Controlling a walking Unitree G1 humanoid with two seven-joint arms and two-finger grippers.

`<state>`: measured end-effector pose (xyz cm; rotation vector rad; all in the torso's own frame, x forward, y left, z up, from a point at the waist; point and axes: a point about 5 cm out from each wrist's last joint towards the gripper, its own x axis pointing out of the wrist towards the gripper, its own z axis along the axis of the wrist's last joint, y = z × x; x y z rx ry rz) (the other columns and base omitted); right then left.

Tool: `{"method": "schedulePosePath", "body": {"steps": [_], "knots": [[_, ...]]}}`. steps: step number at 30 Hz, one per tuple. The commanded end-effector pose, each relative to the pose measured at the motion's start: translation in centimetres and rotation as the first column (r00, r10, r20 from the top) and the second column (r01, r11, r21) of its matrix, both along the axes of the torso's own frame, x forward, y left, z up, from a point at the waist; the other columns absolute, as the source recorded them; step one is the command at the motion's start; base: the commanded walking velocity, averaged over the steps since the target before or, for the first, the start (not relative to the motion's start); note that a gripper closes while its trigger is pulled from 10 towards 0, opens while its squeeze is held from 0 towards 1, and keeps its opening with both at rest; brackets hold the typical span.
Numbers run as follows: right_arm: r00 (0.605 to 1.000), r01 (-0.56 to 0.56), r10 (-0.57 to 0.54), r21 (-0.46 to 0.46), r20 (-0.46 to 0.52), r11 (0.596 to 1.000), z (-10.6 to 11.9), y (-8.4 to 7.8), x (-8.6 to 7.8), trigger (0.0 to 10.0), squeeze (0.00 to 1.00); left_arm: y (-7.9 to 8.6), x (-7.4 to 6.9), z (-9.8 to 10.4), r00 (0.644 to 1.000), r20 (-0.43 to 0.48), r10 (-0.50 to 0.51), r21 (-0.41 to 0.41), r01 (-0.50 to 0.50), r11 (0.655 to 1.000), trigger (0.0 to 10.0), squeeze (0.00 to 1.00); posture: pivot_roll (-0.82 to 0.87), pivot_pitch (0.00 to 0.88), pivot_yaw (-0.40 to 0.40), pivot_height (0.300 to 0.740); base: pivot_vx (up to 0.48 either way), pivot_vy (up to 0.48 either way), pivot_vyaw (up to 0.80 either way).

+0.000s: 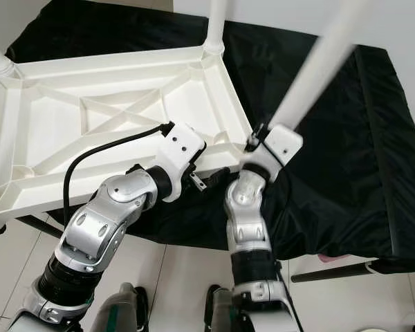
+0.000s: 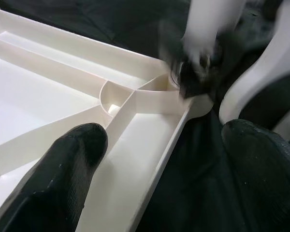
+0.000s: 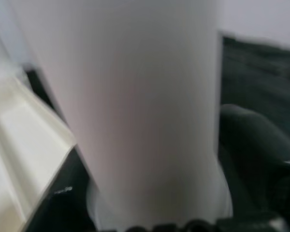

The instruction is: Building children table

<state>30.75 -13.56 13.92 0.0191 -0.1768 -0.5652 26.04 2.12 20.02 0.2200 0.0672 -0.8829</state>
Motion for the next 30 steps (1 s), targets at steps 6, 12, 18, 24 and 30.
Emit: {"method": "schedulePosePath", "body": {"steps": [6, 12, 18, 24, 30], "knots": [[0.99, 0.059, -0.054, 0.032, -0.128, 0.998, -2.92, -1.2, -0.85, 10.0, 1.0, -0.24, -0.13, 0.14, 1.0, 0.008, 0.008, -0.005, -0.008, 1.0, 10.0, 0.0, -0.01, 0.173, -0.006, 0.74, 0.0, 0.0, 0.0], [0.995, 0.02, -0.014, 0.054, -0.097, 0.998, -2.53, -0.9, -0.67, 0.0, 0.68, -0.3, -0.13, 0.2, 1.0, 0.009, 0.007, -0.007, -0.007, 1.0, 10.0, 0.0, -0.01, 0.173, -0.005, 0.74, 0.0, 0.0, 0.0], [0.996, -0.005, 0.011, 0.069, -0.091, 0.998, -2.5, -0.8, -0.51, 0.0, 0.0, -0.38, -0.09, 0.2, 1.0, 0.01, 0.008, -0.009, -0.008, 1.0, 10.0, 0.0, -0.02, 0.173, -0.003, 0.74, 0.0, 0.0, 0.0], [0.996, -0.005, 0.011, 0.07, -0.091, 0.998, -2.49, -0.92, -0.37, 0.0, 0.0, -0.42, 0.01, 0.2, 1.0, 0.013, 0.007, -0.008, -0.007, 1.0, 10.0, 0.0, -0.02, 0.17, -0.003, 0.74, 0.0, 0.0, 0.0], [0.996, -0.004, 0.011, 0.075, -0.092, 0.997, -2.5, -1.02, -0.28, 0.0, 0.0, -0.42, 0.09, 0.22, 1.0, 0.016, 0.009, -0.009, -0.009, 1.0, 10.0, 0.0, -0.02, 0.167, -0.003, 0.74, 0.0, 0.0, 0.0]]}}
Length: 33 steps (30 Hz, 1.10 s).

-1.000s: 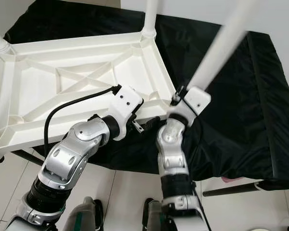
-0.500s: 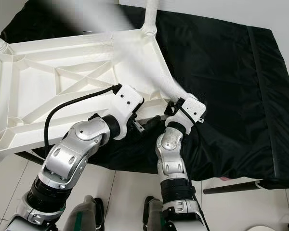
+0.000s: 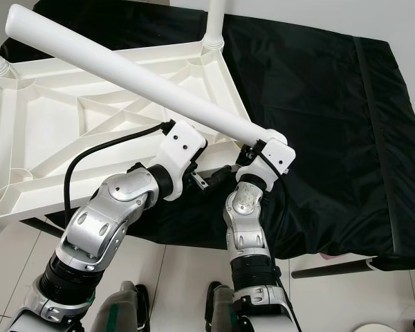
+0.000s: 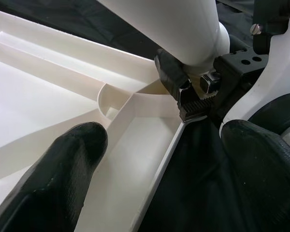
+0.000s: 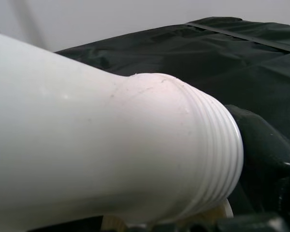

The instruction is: Building children table

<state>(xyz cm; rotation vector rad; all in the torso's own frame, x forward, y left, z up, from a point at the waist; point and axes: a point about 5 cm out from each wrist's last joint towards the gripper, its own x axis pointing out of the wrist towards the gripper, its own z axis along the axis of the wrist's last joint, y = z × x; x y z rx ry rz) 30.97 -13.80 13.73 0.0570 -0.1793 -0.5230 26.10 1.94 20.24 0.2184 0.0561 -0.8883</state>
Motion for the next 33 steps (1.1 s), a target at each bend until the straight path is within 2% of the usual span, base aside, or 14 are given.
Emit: {"method": "schedulePosePath", "body": {"steps": [1, 3, 4, 5, 6, 7, 8, 17, 20, 21, 22, 24, 25, 33], "knots": [[0.994, 0.038, -0.033, 0.045, -0.105, 0.998, -2.3, -0.8, -0.5, 0.0, 0.0, -0.2, 0.1, 0.0, 1.0, 0.01, 0.015, -0.005, -0.015, 1.0, 10.0, 0.0, -0.02, 0.167, -0.003, 0.74, 0.0, 0.0, 0.0], [0.994, 0.034, -0.027, 0.06, -0.103, 0.998, -2.3, -0.9, -0.3, 0.0, 0.0, -0.2, 0.1, 0.0, 1.0, 0.007, 0.014, -0.011, -0.014, 1.0, 10.0, 0.0, -0.02, 0.163, -0.005, 0.74, 0.0, 0.0, 0.0], [0.995, 0.015, -0.005, 0.099, -0.095, 0.995, -2.2, -0.9, -0.1, 1.7, 0.0, -0.2, 0.1, -0.1, 1.0, -0.005, 0.009, -0.029, -0.009, 1.0, 10.0, 0.0, -0.02, 0.161, -0.005, 0.74, 0.0, 0.0, 0.0], [0.995, 0.015, -0.005, 0.099, -0.095, 0.995, -2.2, -0.9, -0.1, 1.7, 0.0, -0.2, 0.1, -0.1, 1.0, -0.005, 0.009, -0.029, -0.009, 1.0, 10.0, 0.0, -0.02, 0.161, -0.005, 0.74, 0.0, 0.0, 0.0], [0.996, 0.004, 0.008, 0.127, -0.088, 0.992, -2.1, -1.0, 0.0, 3.3, 0.0, -0.2, 0.1, -0.2, 1.0, -0.015, 0.006, -0.042, -0.006, 0.999, 10.0, 0.0, -0.02, 0.16, -0.006, 0.74, 0.0, 0.0, 0.0], [0.996, 0.004, 0.008, 0.127, -0.088, 0.992, -2.1, -1.0, 0.0, 3.3, 0.0, -0.2, 0.1, -0.2, 1.0, -0.015, 0.006, -0.042, -0.006, 0.999, 10.0, 0.0, -0.02, 0.16, -0.006, 0.74, 0.0, 0.0, 0.0], [0.996, -0.019, 0.035, 0.19, -0.084, 0.982, -2.0, -1.1, 0.4, 10.0, 0.0, -0.2, 0.1, -0.1, 1.0, -0.022, 0.003, -0.056, -0.004, 0.998, 10.0, 0.0, -0.02, 0.157, -0.006, 0.74, 0.0, 0.0, 0.0], [0.996, -0.032, 0.052, 0.256, -0.072, 0.966, -1.6, -1.5, 1.0, 10.0, 0.0, 0.0, 0.6, 0.4, 0.999, -0.043, 0.013, -0.123, -0.018, 0.992, 10.0, 0.0, -0.02, 0.145, -0.003, 0.74, 0.0, 0.0, 0.0], [0.996, -0.024, 0.045, 0.255, -0.076, 0.967, -1.6, -1.8, 1.2, 10.0, 0.0, 0.7, 1.8, 1.7, 0.995, -0.089, 0.05, -0.258, -0.072, 0.964, 10.0, 0.0, -0.02, 0.133, 0.0, 0.74, 0.0, 0.0, 0.0], [0.996, -0.024, 0.045, 0.255, -0.076, 0.967, -1.6, -1.8, 1.2, 10.0, 0.0, 0.7, 1.8, 1.7, 0.995, -0.089, 0.05, -0.258, -0.072, 0.964, 10.0, 0.0, -0.02, 0.133, 0.0, 0.74, 0.0, 0.0, 0.0], [0.996, -0.027, 0.047, 0.252, -0.076, 0.967, -1.6, -1.8, 1.2, 10.0, 0.0, 0.8, 2.1, 1.9, 0.994, -0.093, 0.063, -0.279, -0.086, 0.956, 10.0, 0.79, -0.02, 0.132, -0.001, 0.74, 0.0, 0.0, 0.0], [0.996, -0.027, 0.047, 0.252, -0.076, 0.967, -1.6, -1.8, 1.2, 10.0, 0.0, 0.8, 2.1, 1.9, 0.994, -0.093, 0.063, -0.279, -0.086, 0.956, 10.0, 0.79, -0.02, 0.132, -0.001, 0.74, 0.0, 0.0, 0.0], [0.996, -0.029, 0.05, 0.253, -0.077, 0.967, -1.6, -1.8, 1.2, 10.0, 0.0, 0.9, 2.3, 2.5, 0.993, -0.102, 0.058, -0.329, -0.088, 0.94, 10.0, 1.0, -0.02, 0.129, -0.001, 0.74, 0.0, 0.0, 0.0], [0.995, -0.039, 0.063, 0.27, -0.082, 0.962, -1.8, -2.0, 1.3, 10.0, 0.0, 0.7, 2.4, 4.7, 0.998, -0.067, 0.003, -0.454, -0.033, 0.89, 10.0, 1.0, -0.03, 0.117, -0.003, 0.74, 0.0, 0.0, 0.0]]}}
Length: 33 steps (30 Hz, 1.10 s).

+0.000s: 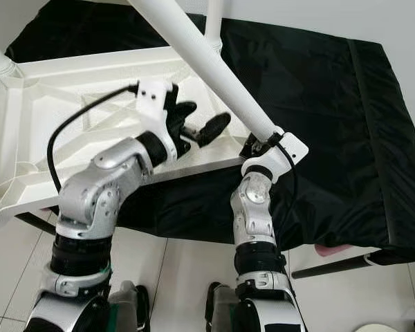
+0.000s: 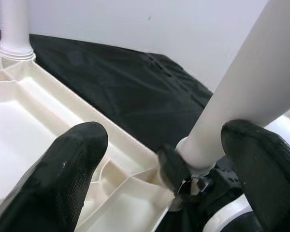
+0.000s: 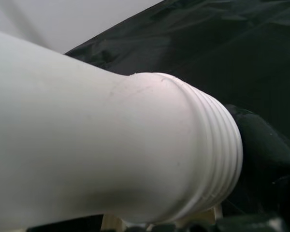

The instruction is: Building children table

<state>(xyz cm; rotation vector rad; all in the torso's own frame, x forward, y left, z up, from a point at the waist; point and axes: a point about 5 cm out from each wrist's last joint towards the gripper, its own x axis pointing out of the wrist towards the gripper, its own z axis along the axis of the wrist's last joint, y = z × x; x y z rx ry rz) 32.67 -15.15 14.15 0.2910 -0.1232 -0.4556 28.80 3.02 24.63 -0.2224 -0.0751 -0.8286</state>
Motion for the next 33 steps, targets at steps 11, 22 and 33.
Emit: {"method": "schedulePosePath", "body": {"steps": [11, 22, 33], "knots": [[0.994, 0.037, -0.033, 0.04, -0.107, 0.998, -2.1, -1.0, -0.1, 10.0, 0.0, -1.7, -2.3, 1.1, 0.974, 0.102, -0.2, -0.048, 0.206, 0.977, 10.0, 0.0, -0.03, 0.098, -0.007, 0.74, 0.0, 0.0, 0.0], [0.993, 0.027, -0.022, 0.035, -0.114, 0.999, -2.0, -0.9, 0.2, 10.0, 0.0, -1.9, -2.9, 1.6, 0.963, 0.134, -0.233, -0.092, 0.246, 0.965, 10.0, 0.0, -0.03, 0.083, -0.012, 0.74, 0.0, 0.0, 0.0], [0.994, -0.006, 0.008, 0.022, -0.109, 1.0, -1.9, -0.8, 0.4, 10.0, 0.0, -0.7, -0.2, 3.7, 0.992, 0.119, -0.04, -0.243, 0.068, 0.968, 10.0, 0.0, -0.03, 0.079, -0.016, 0.74, 0.0, 0.0, 0.0]]}}
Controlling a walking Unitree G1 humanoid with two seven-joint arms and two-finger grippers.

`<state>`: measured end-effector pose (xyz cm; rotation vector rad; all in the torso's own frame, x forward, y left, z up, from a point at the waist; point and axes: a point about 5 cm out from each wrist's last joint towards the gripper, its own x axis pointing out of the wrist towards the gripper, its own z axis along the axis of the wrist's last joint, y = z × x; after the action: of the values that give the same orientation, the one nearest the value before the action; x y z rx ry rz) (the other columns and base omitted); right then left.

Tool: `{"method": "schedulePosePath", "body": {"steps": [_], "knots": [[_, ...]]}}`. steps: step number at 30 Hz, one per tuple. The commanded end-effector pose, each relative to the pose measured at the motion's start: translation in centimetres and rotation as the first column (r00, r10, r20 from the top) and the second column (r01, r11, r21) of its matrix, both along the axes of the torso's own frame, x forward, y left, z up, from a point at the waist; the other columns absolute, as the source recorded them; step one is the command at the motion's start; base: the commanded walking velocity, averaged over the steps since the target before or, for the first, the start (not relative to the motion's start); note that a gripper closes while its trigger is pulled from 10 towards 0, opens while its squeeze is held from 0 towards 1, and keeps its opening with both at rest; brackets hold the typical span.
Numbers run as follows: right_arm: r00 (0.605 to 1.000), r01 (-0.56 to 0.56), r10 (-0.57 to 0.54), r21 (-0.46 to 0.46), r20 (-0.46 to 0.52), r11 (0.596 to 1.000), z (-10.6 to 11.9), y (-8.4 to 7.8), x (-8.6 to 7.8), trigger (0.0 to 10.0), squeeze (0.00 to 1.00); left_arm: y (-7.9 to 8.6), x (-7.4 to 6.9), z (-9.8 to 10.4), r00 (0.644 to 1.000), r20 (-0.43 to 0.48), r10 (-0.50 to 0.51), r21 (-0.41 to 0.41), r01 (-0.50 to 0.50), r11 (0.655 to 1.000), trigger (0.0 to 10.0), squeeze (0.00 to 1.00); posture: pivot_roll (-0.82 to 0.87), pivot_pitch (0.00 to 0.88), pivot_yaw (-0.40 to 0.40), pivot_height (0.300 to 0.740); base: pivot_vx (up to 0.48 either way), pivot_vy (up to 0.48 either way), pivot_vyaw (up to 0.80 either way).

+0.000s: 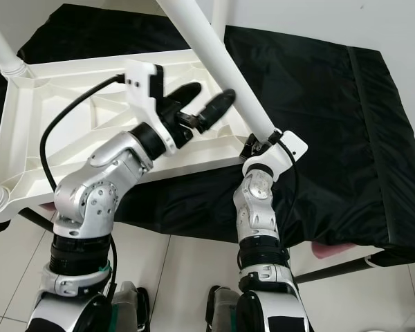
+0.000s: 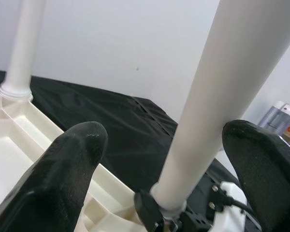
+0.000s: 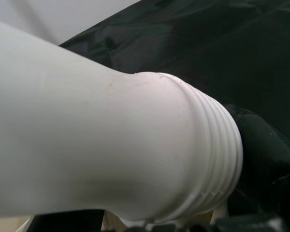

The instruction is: Building children table

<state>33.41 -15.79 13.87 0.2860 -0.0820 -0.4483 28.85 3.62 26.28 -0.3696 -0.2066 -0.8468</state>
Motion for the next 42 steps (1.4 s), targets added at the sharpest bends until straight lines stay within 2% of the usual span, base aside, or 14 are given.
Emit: {"method": "schedulePosePath", "body": {"steps": [1, 5, 8, 18, 21, 24, 27, 34, 37, 38, 42], "knots": [[0.998, 0.007, -0.005, 0.018, -0.07, 1.0, -1.6, -0.2, -0.4, 10.0, 0.0, -1.3, -0.3, 2.0, 0.998, 0.056, -0.032, -0.065, 0.036, 0.997, 10.0, 0.0, -0.03, 0.079, -0.016, 0.74, 0.0, 0.0, 0.0], [0.998, -0.018, 0.018, 0.008, -0.061, 1.0, -1.3, 0.1, -0.2, 10.0, 0.0, -1.3, 0.4, 3.0, 0.998, 0.055, 0.016, -0.115, -0.01, 0.993, 10.0, 0.0, -0.03, 0.086, -0.016, 0.74, 0.0, 0.0, 0.0], [0.998, -0.026, 0.027, 0.01, -0.06, 1.0, -1.3, 0.2, -0.2, 10.0, 0.0, -1.5, 0.5, 3.5, 0.998, 0.067, 0.009, -0.135, 0.0, 0.991, 10.0, 0.0, -0.03, 0.086, -0.016, 0.74, 0.0, 0.0, 0.0], [0.998, -0.024, 0.025, 0.009, -0.061, 1.0, -1.1, 0.1, 0.1, 10.0, 0.0, -2.5, -0.7, 4.7, 0.985, 0.14, -0.096, -0.158, 0.118, 0.98, 10.0, 0.0, -0.03, 0.102, -0.019, 0.74, 0.0, 0.0, 0.0], [0.998, -0.024, 0.024, 0.008, -0.062, 1.0, -1.0, 0.0, 0.1, 10.0, 0.0, -3.0, -1.5, 4.7, 0.972, 0.17, -0.163, -0.138, 0.187, 0.973, 10.0, 0.0, -0.03, 0.106, -0.02, 0.74, 0.0, 0.0, 0.0], [0.998, -0.023, 0.023, 0.008, -0.061, 1.0, -1.0, 0.0, 0.1, 10.0, 0.0, -3.3, -1.9, 4.5, 0.965, 0.177, -0.192, -0.116, 0.214, 0.97, 10.0, 0.0, -0.03, 0.111, -0.018, 0.74, 0.0, 0.0, 0.0], [0.998, -0.018, 0.019, 0.007, -0.059, 1.0, -0.8, -0.1, 0.2, 10.0, 0.0, -4.5, -2.4, 3.2, 0.956, 0.156, -0.249, -0.04, 0.258, 0.965, 10.0, 0.0, -0.03, 0.113, -0.016, 0.74, 0.0, 0.0, 0.0], [0.998, -0.024, 0.024, 0.001, -0.054, 1.0, -0.7, -0.1, 0.2, 10.0, 0.0, -4.9, -1.9, 3.1, 0.97, 0.131, -0.206, -0.056, 0.215, 0.975, 10.0, 0.0, -0.04, 0.114, -0.015, 0.74, 0.0, 0.0, 0.0], [0.998, -0.048, 0.048, -0.005, -0.052, 0.999, -0.6, 0.0, 0.3, 10.0, 0.0, -4.7, -1.1, 4.0, 0.979, 0.133, -0.152, -0.099, 0.166, 0.981, 10.0, 0.0, -0.04, 0.115, -0.016, 0.74, 0.0, 0.0, 0.0], [0.996, -0.079, 0.079, -0.012, -0.046, 0.997, -0.4, 0.4, 0.4, 10.0, 0.0, -4.3, -0.2, 5.0, 0.986, 0.144, -0.08, -0.137, 0.1, 0.985, 10.0, 0.0, -0.04, 0.115, -0.017, 0.74, 0.0, 0.0, 0.0], [0.995, -0.096, 0.095, -0.014, -0.04, 0.995, -0.3, 0.6, 0.4, 10.0, 0.0, -4.0, 0.3, 5.5, 0.989, 0.147, -0.036, -0.153, 0.058, 0.987, 10.0, 0.0, -0.04, 0.115, -0.017, 0.74, 0.0, 0.0, 0.0]]}}
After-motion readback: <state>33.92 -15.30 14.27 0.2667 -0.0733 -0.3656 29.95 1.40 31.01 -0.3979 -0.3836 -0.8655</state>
